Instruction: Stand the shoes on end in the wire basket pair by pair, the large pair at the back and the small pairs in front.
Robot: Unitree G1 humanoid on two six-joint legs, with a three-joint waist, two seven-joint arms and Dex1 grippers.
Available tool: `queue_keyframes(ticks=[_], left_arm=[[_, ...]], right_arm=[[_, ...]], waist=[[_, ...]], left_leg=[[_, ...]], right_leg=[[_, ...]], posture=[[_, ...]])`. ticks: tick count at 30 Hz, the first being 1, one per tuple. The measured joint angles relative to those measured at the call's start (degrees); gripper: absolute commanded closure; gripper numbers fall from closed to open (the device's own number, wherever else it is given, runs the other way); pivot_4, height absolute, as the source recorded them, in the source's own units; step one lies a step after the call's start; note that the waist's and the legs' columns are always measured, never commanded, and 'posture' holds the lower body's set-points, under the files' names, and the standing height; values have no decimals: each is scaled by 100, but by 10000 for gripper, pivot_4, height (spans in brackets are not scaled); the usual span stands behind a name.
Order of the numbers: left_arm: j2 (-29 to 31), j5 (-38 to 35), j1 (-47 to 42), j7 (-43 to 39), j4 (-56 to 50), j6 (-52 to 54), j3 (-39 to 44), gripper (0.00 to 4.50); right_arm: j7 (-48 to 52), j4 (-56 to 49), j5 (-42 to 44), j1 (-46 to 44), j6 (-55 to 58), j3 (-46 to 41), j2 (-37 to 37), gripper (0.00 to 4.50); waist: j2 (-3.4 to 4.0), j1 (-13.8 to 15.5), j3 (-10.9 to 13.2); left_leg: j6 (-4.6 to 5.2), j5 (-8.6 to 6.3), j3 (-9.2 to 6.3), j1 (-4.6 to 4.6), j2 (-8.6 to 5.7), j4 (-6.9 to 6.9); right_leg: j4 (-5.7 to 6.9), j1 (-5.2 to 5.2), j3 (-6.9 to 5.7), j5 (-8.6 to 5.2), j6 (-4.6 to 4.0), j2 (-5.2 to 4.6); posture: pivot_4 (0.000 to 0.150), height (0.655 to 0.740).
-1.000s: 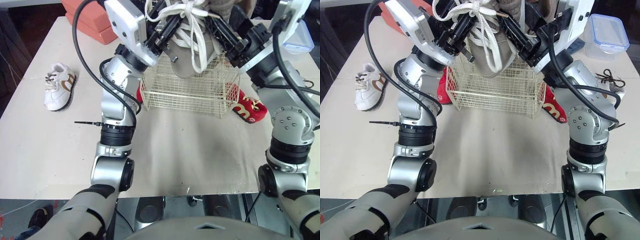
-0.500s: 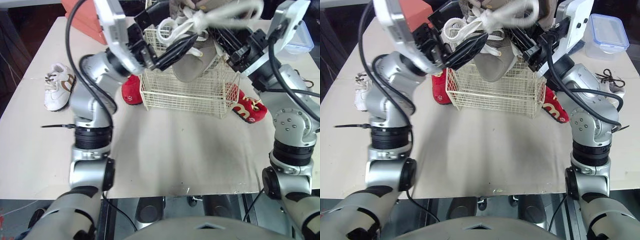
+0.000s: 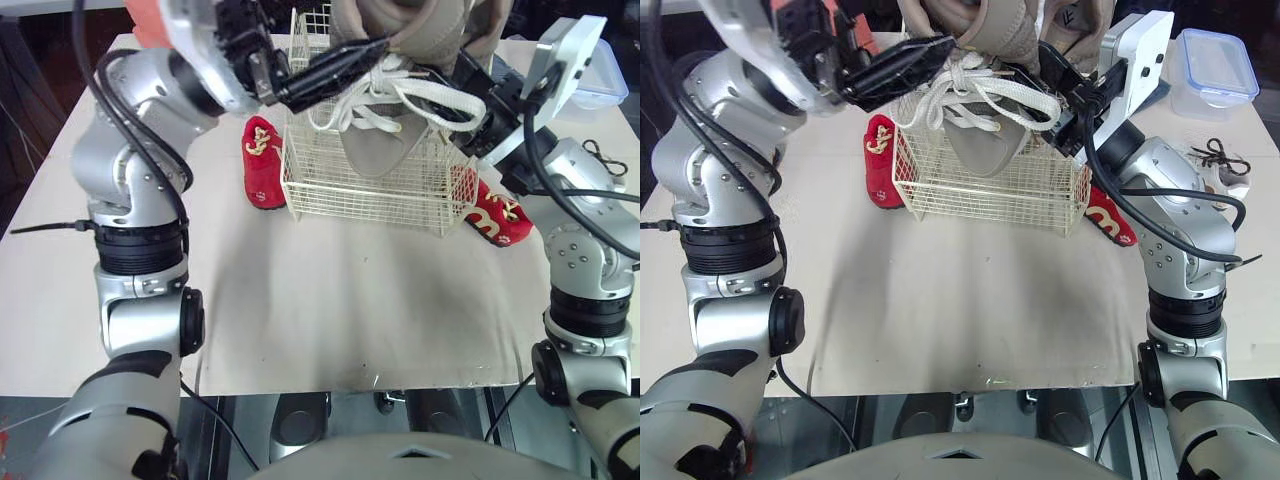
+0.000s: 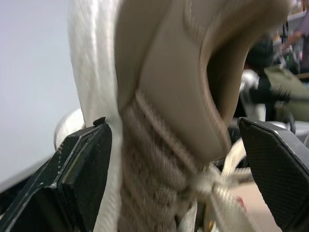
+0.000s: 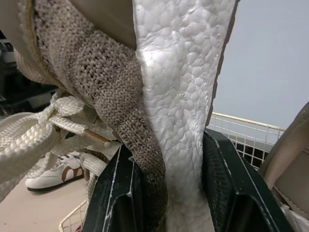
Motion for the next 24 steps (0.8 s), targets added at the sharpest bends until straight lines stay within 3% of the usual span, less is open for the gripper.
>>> queue_keyframes(ticks=[1, 7, 10, 16, 23, 24], left_arm=[[-1, 29, -42, -12, 40, -23, -17, 5202], [-7, 74, -120, -58, 222, -42, 61, 30148], [-1, 70, -119, -56, 231, 48, 150, 38778], [-13, 131, -107, 13, 196, 34, 156, 39182], [-221, 286, -75, 534, 139, -63, 181, 39182], [-236, 306, -74, 581, 139, -74, 190, 39182]], right_arm=[[1, -14, 1, 1, 1, 1, 5, 36174], [-16, -172, -2, 93, 16, 16, 13, 36548], [-26, -242, -2, 113, 47, 36, 15, 36552], [-68, -286, 1, 114, 108, 36, 22, 36555], [33, -300, 182, 111, 232, 43, -2, 2444], [39, -300, 199, 111, 236, 42, -8, 461]], waist=[[0, 0, 0], [0, 0, 0], [0, 0, 0], [0, 0, 0], [0, 11, 0], [0, 12, 0]], left_leg=[[0, 0, 0, -1, 0, 0], [0, 0, -1, -1, 2, -1], [0, 0, -1, -1, 2, -1], [0, 0, -2, -1, 2, -1], [0, 0, -5, -4, 2, 0], [1, 0, -5, -4, 2, 0]], right_leg=[[0, 0, 0, 0, 0, 0], [-1, -1, 1, 0, 0, -1], [-1, -1, 1, 0, 0, -1], [-1, -1, 2, 0, 0, -1], [-1, 0, -1, 0, 0, -3], [-1, 0, -2, 0, 0, -5]], posture=[[1500, 6860], [1500, 6860], [1500, 6860], [1500, 6860], [1500, 6860], [1500, 6860]])
